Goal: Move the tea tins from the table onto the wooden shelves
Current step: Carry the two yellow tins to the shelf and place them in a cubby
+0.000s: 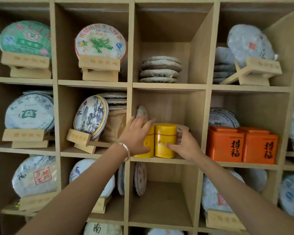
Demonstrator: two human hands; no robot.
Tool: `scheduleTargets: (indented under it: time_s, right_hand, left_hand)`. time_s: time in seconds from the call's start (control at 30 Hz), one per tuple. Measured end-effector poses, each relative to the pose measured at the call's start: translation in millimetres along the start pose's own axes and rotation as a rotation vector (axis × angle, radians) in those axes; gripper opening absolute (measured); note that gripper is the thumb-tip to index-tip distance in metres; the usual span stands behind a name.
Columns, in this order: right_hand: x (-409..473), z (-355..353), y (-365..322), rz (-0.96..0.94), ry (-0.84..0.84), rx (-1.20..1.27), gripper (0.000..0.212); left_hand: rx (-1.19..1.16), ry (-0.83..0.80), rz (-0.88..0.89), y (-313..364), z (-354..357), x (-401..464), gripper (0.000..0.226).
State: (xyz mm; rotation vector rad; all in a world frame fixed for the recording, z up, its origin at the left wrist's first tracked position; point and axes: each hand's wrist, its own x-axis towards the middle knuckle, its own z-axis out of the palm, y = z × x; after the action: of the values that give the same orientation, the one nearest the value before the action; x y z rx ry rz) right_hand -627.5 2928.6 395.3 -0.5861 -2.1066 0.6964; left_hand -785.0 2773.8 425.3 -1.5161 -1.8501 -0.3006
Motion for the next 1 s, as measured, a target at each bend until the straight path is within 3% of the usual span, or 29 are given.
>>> scheduleTargets:
  time_s: [0.1,0.27,0.47,1.0]
  right_hand:
    - [-0.8,2.1,0.7,0.001,-0.015,0.053,0.069]
    - [-12.7,8.5,4.1,-0.011,-0.044,0.107,0.068]
    - [-23.3,20.0,13.4,-0.032,-0.003,-0.042,0.078]
    - [-18.7,25.4,21.6,0.009,-0.018,0.037,0.083]
  left_hand:
    - [-0.098,0.145,-0.076,12.1,15.3,-37.1,0.079]
    - [-0.115,0.225,-0.078,38.2,45.5,-82.2,0.059]
    - [-0.132,0.137,-0.097,44.4,59.1,-92.4,0.061]
    - [-0.111,0.102,-0.12,33.2,70.8,-91.1,0.06]
